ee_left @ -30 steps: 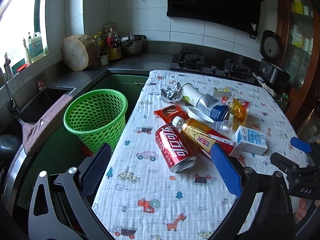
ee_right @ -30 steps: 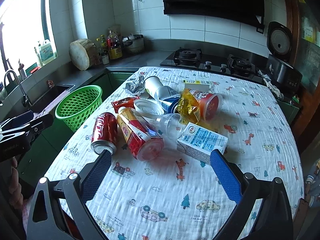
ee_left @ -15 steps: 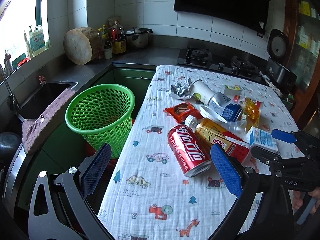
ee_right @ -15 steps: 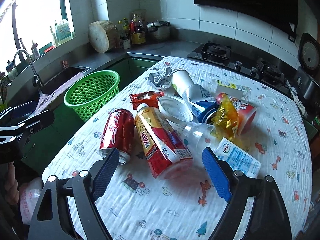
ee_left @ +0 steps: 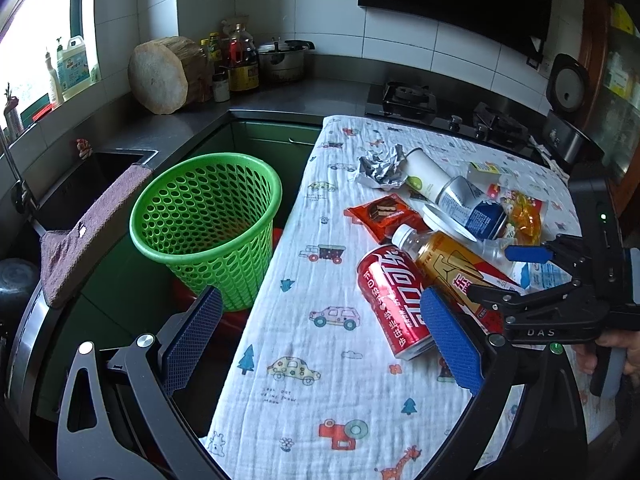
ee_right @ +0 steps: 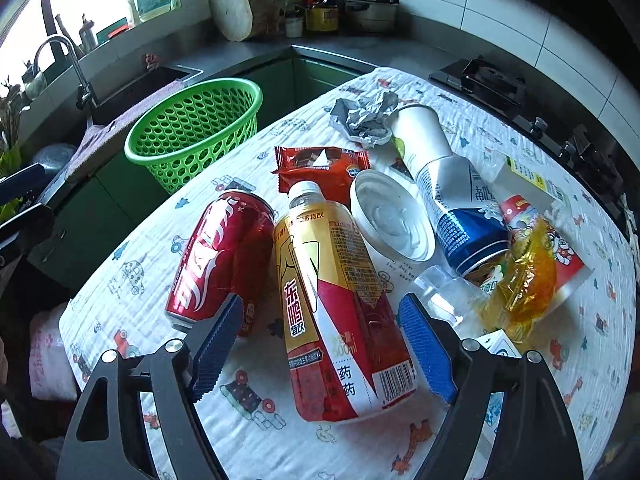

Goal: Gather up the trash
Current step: 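Grasp the red Coca-Cola can with the left tool while the right tool grasps the yellow-red bottle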

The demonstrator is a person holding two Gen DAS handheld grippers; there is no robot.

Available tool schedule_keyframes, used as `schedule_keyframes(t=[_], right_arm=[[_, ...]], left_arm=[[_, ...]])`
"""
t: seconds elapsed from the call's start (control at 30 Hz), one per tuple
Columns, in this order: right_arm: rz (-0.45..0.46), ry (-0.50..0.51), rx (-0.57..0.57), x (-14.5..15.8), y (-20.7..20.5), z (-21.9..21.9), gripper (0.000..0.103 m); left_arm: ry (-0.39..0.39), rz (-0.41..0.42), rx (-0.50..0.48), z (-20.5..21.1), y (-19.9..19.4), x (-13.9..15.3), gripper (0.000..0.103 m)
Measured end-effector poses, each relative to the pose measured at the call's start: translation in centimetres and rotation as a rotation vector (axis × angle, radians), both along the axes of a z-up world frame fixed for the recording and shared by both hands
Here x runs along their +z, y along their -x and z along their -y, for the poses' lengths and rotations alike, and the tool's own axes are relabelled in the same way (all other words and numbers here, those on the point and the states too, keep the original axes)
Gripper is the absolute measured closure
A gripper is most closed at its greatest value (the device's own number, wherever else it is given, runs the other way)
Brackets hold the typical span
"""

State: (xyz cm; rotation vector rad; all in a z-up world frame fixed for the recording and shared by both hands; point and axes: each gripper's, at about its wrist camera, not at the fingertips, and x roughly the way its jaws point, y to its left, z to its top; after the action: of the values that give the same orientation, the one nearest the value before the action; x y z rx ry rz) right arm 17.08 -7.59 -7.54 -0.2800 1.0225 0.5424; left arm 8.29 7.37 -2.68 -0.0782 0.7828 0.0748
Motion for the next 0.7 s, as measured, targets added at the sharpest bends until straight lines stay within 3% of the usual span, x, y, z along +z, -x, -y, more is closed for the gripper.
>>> schedule_keyframes(t=[0.3, 0.4, 0.7], right_arm=[[-0.090, 0.070, 0.060, -2.5, -3.1, -1.1, 0.025], [-0.130, 0.084, 0.073, -3.6, -4.0, -1.5, 0.030], [-0.182, 0.015, 0.021, -4.1, -4.1, -0.3, 0.033]], left_arm=[[0.019, -0.021, -0.015, -0.5, -1.1, -0.7, 0.006], [0.030, -0.037, -0.040, -0.2, -1.7, -1.0, 0.006], [0.100, -0.114, -0.094, 1.0, -4.4, -2.6, 0.006]])
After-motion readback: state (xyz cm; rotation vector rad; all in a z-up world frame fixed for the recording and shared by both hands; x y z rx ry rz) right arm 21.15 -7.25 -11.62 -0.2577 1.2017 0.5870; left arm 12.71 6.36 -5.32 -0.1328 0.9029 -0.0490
